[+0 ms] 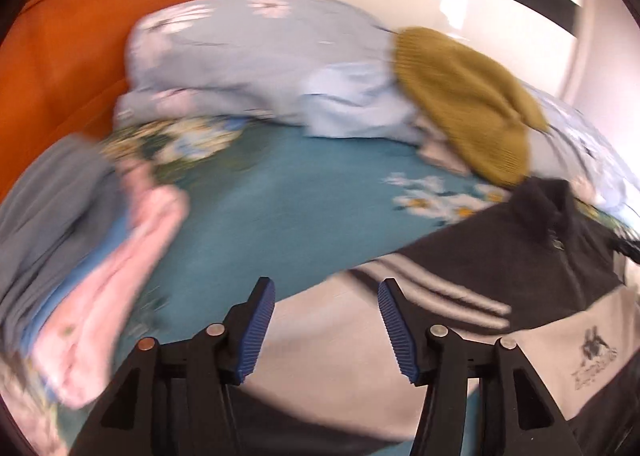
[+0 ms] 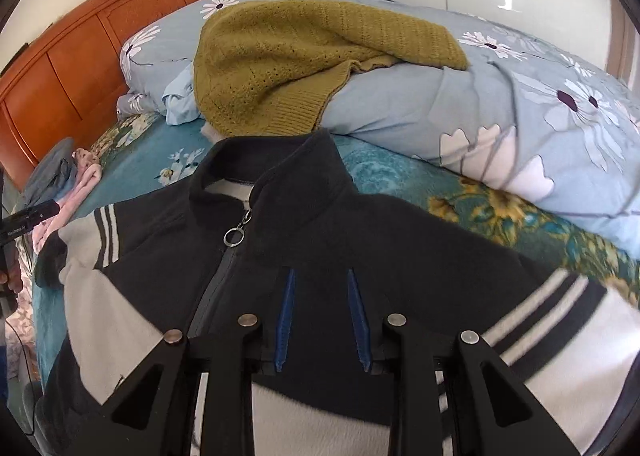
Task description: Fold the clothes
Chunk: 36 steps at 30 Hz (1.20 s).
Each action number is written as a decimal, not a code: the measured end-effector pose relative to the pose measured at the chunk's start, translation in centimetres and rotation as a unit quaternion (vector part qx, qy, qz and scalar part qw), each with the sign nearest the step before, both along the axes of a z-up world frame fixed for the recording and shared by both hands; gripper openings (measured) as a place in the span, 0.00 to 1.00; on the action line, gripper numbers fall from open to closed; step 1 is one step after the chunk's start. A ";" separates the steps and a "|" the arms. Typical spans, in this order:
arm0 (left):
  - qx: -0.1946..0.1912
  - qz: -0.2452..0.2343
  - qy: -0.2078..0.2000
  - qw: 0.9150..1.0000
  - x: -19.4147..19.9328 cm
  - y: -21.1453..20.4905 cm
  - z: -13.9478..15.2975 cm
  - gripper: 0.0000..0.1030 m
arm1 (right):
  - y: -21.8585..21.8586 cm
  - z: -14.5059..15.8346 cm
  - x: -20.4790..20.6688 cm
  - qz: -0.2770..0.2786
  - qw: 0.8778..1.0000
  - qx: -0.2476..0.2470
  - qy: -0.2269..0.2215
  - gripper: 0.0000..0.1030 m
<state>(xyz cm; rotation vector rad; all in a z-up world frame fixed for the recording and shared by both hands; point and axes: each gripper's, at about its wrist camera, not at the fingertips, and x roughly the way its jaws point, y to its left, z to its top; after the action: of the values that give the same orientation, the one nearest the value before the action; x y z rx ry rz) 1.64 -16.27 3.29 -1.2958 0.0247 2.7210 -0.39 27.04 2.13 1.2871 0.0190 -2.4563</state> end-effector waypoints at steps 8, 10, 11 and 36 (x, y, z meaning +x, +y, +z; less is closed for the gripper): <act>-0.033 -0.110 -0.058 0.992 -8.3 10.4 -4.3 0.58 | -0.6 -1.6 -6.2 0.016 0.997 0.067 -0.027 0.44; -0.041 -0.121 -0.073 0.989 -9.5 11.5 -5.5 0.58 | -0.6 -2.0 -7.0 0.021 0.996 0.083 -0.031 0.44; -0.047 -0.127 -0.080 0.988 -10.0 12.0 -6.1 0.58 | -0.7 -2.3 -7.3 0.028 0.996 0.083 -0.035 0.44; -0.052 -0.150 -0.036 0.987 -7.9 12.7 -5.6 0.07 | -2.0 -1.6 -6.0 0.042 0.991 0.128 -0.006 0.02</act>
<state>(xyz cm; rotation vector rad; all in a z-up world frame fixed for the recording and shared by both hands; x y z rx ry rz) -6.22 -3.59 -2.35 -1.2964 0.3304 2.4447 -6.35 25.02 0.53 1.3729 0.3880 -2.4335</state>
